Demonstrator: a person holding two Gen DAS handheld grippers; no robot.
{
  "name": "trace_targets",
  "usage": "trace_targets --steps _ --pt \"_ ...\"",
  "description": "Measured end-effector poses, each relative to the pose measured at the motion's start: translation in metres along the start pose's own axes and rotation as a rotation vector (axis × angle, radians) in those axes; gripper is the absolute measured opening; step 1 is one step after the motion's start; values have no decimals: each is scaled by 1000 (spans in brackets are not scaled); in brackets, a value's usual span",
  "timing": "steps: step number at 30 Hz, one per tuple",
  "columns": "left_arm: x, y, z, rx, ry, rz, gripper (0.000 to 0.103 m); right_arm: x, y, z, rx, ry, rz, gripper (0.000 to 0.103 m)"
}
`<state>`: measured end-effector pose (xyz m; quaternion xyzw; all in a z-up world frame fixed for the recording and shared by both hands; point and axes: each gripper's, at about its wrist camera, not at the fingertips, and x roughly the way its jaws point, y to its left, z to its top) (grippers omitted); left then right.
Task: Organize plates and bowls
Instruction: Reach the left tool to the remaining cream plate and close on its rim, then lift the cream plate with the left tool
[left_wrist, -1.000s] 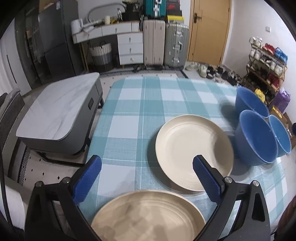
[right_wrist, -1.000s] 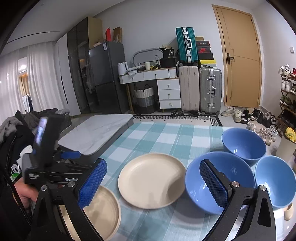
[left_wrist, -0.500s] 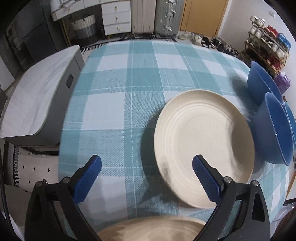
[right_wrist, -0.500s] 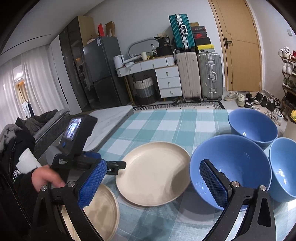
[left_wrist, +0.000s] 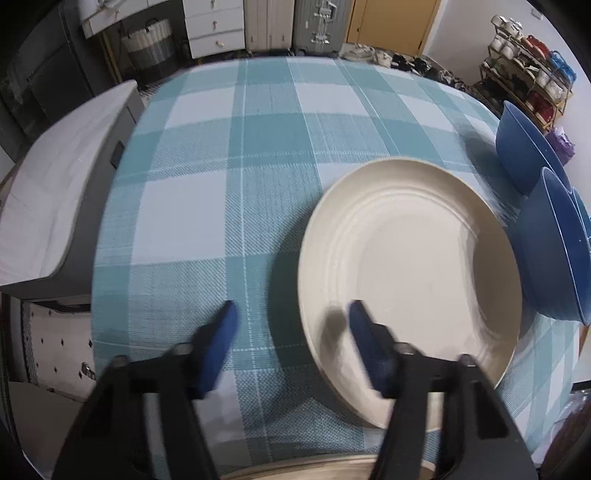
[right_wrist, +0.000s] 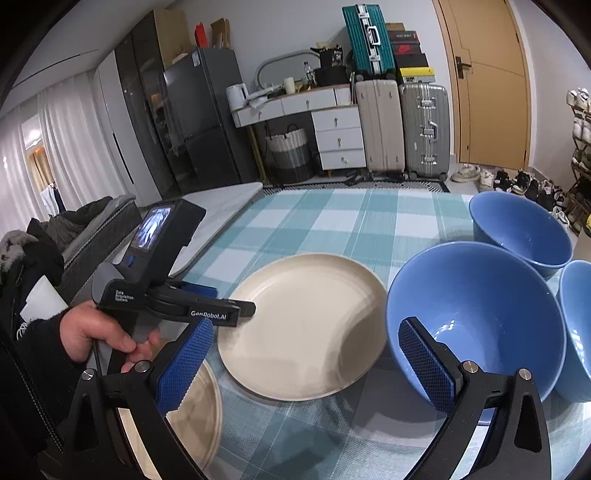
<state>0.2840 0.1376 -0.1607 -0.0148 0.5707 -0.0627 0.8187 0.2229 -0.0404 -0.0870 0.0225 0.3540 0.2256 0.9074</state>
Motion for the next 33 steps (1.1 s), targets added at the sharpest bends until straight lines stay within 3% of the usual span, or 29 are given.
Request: trace_targets --steps 5,10,24,33 --pt "1 3 0 -11 0 -51 28 4 1 -3 -1 14 1 102" --pt "-3 -7 0 46 -16 -21 13 4 1 -3 -3 13 0 102" --pt "-4 -8 -1 66 -28 -12 12 -1 8 -4 -21 17 -18 102" --pt "-8 4 -4 58 -39 10 12 -4 8 12 -44 12 -43 102"
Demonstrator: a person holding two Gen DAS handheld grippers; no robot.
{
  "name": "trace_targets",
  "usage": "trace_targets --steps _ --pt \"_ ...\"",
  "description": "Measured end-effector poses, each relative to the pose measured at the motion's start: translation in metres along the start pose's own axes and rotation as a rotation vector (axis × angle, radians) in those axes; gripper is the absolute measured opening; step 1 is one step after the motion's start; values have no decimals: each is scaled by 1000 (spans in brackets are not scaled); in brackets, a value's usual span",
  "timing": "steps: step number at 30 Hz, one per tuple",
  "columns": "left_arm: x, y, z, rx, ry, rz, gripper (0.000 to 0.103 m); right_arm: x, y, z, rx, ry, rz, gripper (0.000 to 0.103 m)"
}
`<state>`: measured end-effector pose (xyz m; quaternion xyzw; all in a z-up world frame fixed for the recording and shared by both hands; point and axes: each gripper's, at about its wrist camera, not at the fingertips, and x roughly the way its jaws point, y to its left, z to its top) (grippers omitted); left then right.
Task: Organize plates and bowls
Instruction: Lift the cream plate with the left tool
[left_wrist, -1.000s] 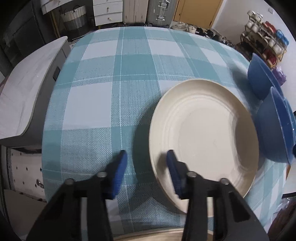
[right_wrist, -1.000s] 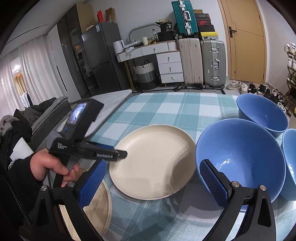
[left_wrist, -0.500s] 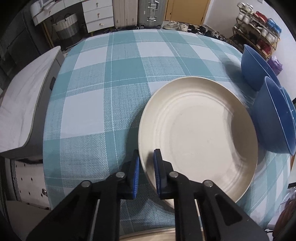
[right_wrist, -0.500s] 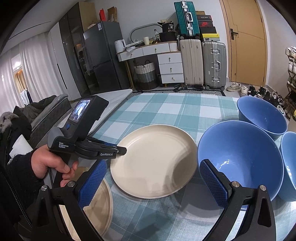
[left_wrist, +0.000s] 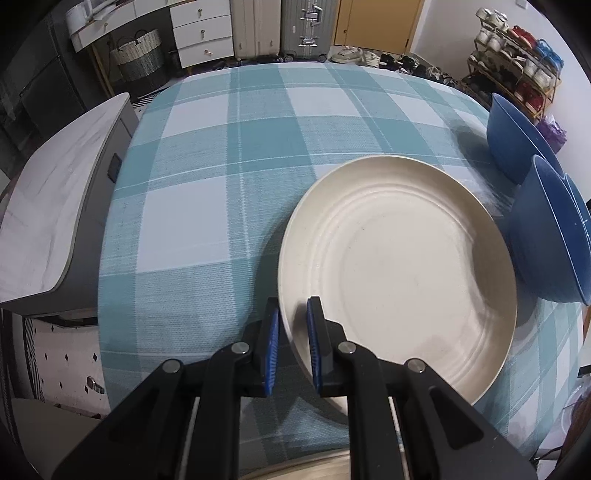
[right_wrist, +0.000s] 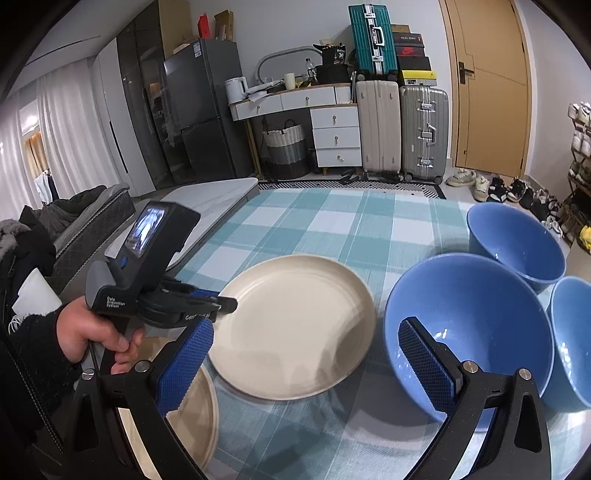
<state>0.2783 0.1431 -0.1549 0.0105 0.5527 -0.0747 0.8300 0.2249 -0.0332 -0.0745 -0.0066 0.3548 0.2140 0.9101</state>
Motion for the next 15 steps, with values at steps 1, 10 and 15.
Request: trace_targets --steps 1,10,15 --pt "0 3 0 -7 -2 1 12 0 0 2 -2 0 0 102" --pt "-5 28 -3 -53 -15 7 14 3 0 26 13 22 17 102" --pt "-8 42 -7 -75 -17 15 14 -3 -4 37 26 13 30 102"
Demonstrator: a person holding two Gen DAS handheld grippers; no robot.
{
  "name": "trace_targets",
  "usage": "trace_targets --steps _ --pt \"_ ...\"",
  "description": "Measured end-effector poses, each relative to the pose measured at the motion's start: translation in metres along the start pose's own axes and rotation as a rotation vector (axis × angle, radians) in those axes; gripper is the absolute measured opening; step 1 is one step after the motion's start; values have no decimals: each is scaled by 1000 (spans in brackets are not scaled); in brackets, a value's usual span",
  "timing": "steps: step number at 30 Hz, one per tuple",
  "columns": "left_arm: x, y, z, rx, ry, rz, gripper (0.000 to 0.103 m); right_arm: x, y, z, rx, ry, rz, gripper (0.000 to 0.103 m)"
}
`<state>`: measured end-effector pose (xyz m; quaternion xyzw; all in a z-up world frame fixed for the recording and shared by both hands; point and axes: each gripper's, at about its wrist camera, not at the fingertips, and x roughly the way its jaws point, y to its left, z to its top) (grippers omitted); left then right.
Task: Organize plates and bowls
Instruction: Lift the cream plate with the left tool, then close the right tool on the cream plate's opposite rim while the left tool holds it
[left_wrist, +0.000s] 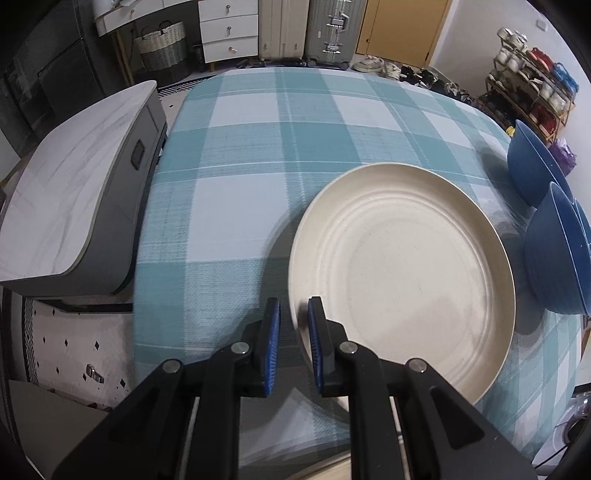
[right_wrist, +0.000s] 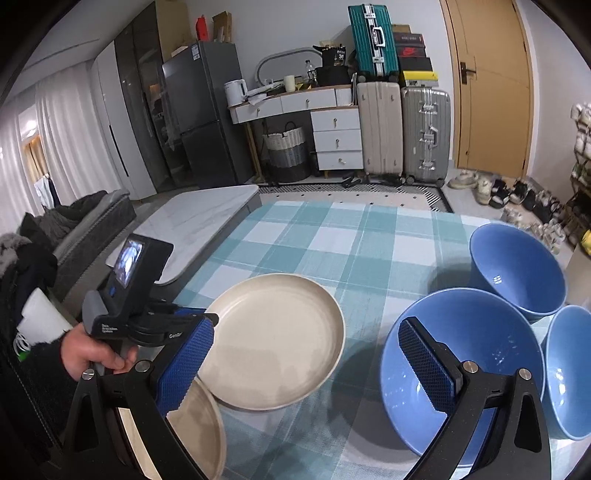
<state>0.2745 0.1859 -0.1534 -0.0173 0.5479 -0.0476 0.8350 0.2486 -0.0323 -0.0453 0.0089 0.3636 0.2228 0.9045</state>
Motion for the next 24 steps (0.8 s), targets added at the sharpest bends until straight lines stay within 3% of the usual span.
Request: trace_targets --steps 9,21,24 --pt "-4 16 -5 -21 2 17 14 -6 -1 18 115 60 171 102" --pt "-9 23 -9 -35 4 8 14 -39 55 61 74 30 284 91" --pt "-10 27 -11 -45 6 6 14 -43 60 85 67 -14 250 93"
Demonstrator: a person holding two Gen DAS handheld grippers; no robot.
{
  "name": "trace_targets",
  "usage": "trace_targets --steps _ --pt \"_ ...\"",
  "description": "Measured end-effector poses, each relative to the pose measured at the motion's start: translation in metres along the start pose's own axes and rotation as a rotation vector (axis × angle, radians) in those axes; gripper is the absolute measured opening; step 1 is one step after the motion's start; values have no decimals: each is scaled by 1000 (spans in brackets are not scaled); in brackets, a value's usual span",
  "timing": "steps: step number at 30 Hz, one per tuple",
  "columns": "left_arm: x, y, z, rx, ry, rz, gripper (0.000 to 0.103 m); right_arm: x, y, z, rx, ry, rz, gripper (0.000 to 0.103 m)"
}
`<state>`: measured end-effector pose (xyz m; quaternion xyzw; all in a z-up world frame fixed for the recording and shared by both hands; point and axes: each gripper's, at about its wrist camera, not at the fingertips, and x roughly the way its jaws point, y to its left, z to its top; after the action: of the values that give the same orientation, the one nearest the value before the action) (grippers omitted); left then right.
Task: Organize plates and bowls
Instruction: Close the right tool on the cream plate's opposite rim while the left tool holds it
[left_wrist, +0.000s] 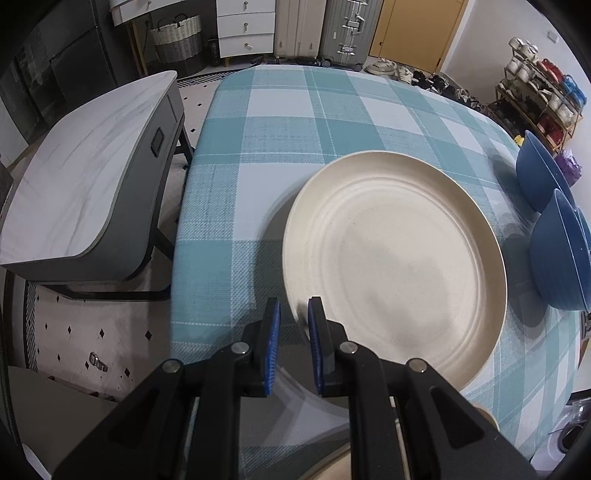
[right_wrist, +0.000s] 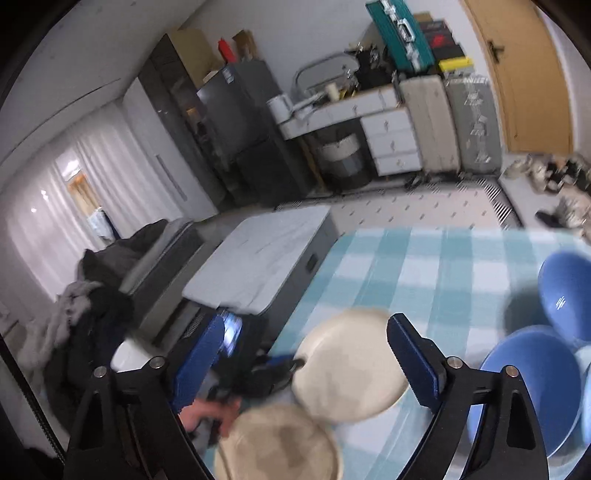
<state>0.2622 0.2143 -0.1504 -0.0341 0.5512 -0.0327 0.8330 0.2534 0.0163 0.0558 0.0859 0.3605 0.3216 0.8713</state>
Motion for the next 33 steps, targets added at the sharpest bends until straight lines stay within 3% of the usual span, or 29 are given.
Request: trace_targets --steps 2,5,10,15,19,23,26,33 --pt "-1 3 -2 -5 0 1 14 13 0 7 -17 27 -30 93" --pt "-2 8 -4 -15 0 0 14 55 -13 6 -4 140 -91 93" --pt "-4 14 -6 -22 5 0 15 113 -42 -18 38 290 -147 92" --pt "-4 17 -7 -27 4 -7 16 157 -58 -41 -9 374 -243 89" --pt "-3 18 -6 -26 5 -10 16 183 -72 -57 -25 437 -281 77" --pt "-2 17 -6 -23 6 -12 16 202 -86 -72 -36 491 -298 52" --pt "-1 17 -6 -15 7 -10 16 207 -93 -81 -37 502 -306 50" --pt "1 16 -7 -17 11 -10 16 215 -101 -88 -7 521 -286 29"
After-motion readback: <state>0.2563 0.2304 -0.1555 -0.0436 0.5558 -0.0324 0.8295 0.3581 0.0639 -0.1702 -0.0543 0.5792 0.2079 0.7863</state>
